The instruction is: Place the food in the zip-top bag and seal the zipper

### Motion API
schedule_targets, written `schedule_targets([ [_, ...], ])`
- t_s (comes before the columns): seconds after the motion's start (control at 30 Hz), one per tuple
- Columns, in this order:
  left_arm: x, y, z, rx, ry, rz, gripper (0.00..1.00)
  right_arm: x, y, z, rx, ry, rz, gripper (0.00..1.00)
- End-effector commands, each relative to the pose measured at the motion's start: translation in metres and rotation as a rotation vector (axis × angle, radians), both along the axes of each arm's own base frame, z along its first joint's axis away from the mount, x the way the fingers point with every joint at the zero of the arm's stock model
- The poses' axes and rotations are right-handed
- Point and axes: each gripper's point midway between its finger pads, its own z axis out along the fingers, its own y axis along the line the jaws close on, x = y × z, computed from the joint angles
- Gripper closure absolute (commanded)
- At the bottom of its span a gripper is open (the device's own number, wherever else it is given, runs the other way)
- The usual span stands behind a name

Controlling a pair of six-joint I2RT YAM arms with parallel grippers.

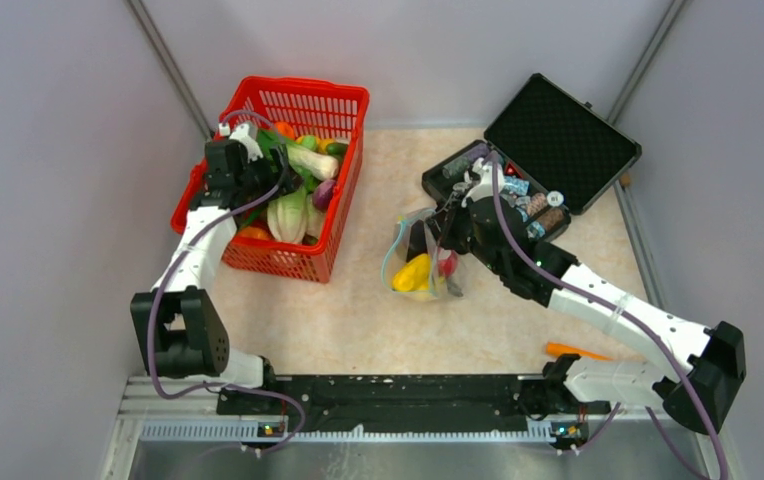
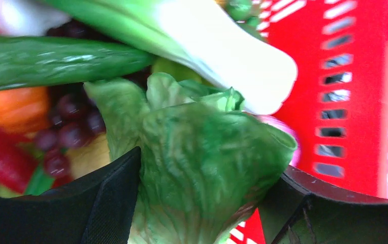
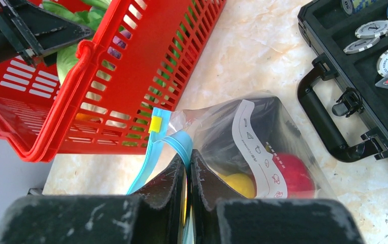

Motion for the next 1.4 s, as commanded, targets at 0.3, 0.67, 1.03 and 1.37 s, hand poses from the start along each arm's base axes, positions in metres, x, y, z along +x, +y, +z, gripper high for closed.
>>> schedule_targets([
  [0.3, -0.035, -0.104, 0.041, -0.077, -0.031, -0.571, 0.23, 0.003, -0.006, 0.03, 0.067, -0.072, -0.02, 0.94],
  [0.67, -0.04, -0.043, 0.102, 0.224, -0.179, -0.306, 0.06, 0.004, -0.005, 0.03, 0.073, -0.071, -0.014, 0.93],
  [1.03, 0.017, 0.03, 0.108, 0.513, -0.25, -0.225, 0.01, 0.002, -0.011, 0.034, 0.067, -0.083, -0.014, 0.93],
  [1.37, 0.06, 0.083, 0.117, 0.52, -0.232, -0.265, 0.05, 0.003, -0.016, 0.033, 0.071, -0.086, -0.024, 0.93],
])
